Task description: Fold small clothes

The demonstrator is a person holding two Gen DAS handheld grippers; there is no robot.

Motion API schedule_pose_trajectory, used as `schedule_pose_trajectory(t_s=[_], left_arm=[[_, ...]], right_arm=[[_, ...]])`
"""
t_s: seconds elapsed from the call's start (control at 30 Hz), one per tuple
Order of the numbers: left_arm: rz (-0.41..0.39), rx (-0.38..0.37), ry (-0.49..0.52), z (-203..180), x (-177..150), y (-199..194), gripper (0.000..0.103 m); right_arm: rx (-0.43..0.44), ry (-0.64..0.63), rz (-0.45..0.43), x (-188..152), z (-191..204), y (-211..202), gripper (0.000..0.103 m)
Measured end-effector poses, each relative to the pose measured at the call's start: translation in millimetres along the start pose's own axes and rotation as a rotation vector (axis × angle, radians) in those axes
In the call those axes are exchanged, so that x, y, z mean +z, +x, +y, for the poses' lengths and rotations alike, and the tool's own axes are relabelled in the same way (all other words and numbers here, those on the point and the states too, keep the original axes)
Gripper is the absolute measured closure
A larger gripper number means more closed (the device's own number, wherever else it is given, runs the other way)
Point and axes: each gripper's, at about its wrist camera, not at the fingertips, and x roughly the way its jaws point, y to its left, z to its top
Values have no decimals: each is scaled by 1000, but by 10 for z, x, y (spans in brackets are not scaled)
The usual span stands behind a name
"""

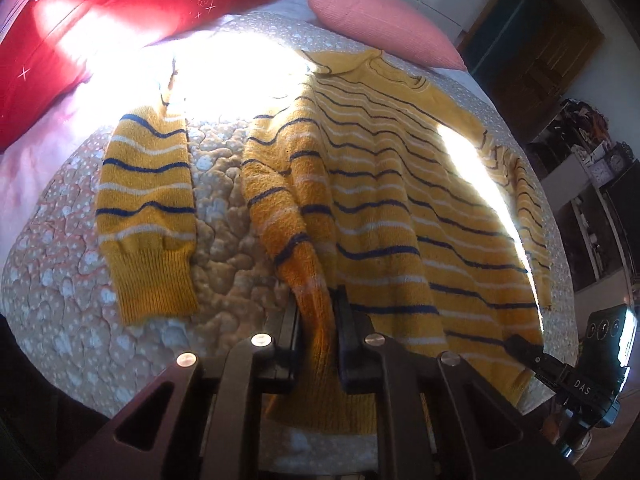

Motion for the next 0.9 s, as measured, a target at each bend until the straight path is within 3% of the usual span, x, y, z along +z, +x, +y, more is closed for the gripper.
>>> schedule_pose_trajectory(t_s=[0.17, 0.27, 0.43, 0.57, 0.67, 0.8, 0.83, 0.87, 0.9], left_arm=[[30, -19, -7, -9, -398, -160, 89], [60, 12, 20, 2, -573, -97, 86], [21, 11, 37, 51, -613, -274, 64], [-61, 27, 22, 108, -591, -540, 47], [-91, 19, 13, 67, -605, -624, 43], [-87, 6, 22, 49, -593, -647, 42], [-83, 8, 21, 48, -583, -644, 42], [-79, 6, 17, 50, -574, -645, 42], [-79, 1, 13, 59, -567, -658, 42]], right_arm=[[8, 35, -23, -214, -262, -383, 94], [-40, 44, -31, -355, -390, -499, 92], [-130, 0, -98, -422, -394, -777, 82], [-330, -28, -209, -179, -422, -1005, 60], [-437, -11, -237, 118, -553, -941, 60], [-488, 29, -250, 523, -727, -694, 60], [-484, 40, -250, 587, -765, -665, 64], [-477, 50, -242, 657, -782, -636, 93], [-453, 56, -219, 742, -797, -631, 94]])
